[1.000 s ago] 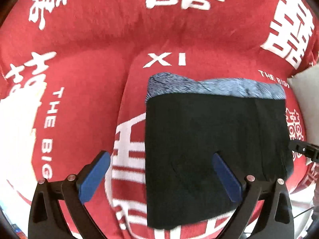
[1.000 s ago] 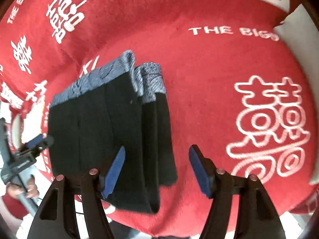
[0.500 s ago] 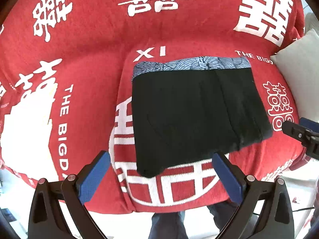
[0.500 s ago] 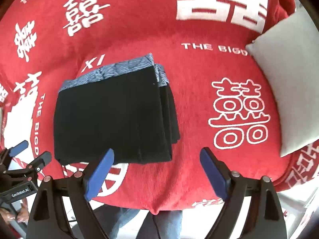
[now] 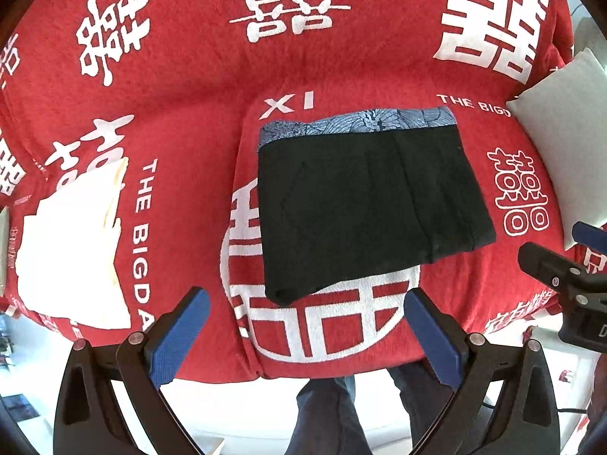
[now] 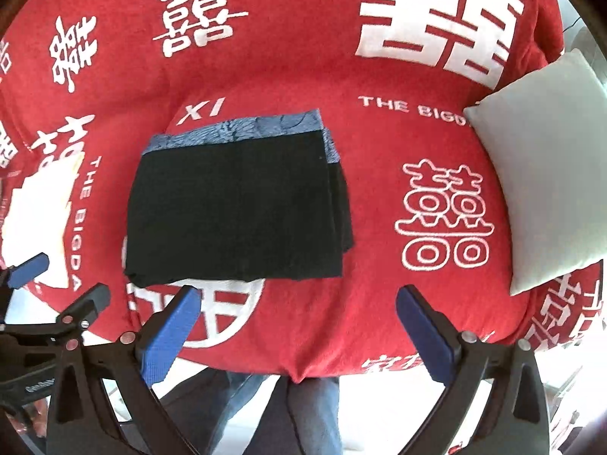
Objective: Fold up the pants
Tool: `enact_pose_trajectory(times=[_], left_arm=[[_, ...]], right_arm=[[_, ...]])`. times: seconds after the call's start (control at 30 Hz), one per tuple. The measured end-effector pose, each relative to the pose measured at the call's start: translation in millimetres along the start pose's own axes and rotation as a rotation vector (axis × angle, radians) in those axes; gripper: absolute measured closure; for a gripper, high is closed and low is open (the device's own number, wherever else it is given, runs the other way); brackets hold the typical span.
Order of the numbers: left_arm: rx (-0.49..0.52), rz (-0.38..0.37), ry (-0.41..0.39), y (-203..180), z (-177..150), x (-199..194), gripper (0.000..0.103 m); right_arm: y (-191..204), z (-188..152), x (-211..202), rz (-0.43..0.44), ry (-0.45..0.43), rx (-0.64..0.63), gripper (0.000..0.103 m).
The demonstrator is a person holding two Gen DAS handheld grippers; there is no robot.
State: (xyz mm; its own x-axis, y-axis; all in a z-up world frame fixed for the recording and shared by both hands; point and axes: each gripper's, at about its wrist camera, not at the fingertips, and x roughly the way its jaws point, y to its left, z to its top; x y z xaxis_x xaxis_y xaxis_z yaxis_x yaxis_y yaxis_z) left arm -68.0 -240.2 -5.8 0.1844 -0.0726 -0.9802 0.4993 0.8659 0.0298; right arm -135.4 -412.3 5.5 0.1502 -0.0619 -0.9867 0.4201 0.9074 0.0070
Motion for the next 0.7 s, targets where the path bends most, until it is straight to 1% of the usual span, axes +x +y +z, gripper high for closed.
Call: enact_pose_trajectory(times=[0.2,0.37,0.7], left_arm=[[0.010,0.009,-0.003,-5,-1,-11,0.000],[0.013,0.005,0.010,-9,-2,-16,0.000],[0.028,0.018,0.009,-16,-5,-23,0.000]], right_arm=[[6,-3,-11,0.005,-0.001,-0.019,0.000],[3,-3,-16,0.014,0.004,0.004,0.000],[2,2,-24,-0.001,0.000,0.000,0.000]])
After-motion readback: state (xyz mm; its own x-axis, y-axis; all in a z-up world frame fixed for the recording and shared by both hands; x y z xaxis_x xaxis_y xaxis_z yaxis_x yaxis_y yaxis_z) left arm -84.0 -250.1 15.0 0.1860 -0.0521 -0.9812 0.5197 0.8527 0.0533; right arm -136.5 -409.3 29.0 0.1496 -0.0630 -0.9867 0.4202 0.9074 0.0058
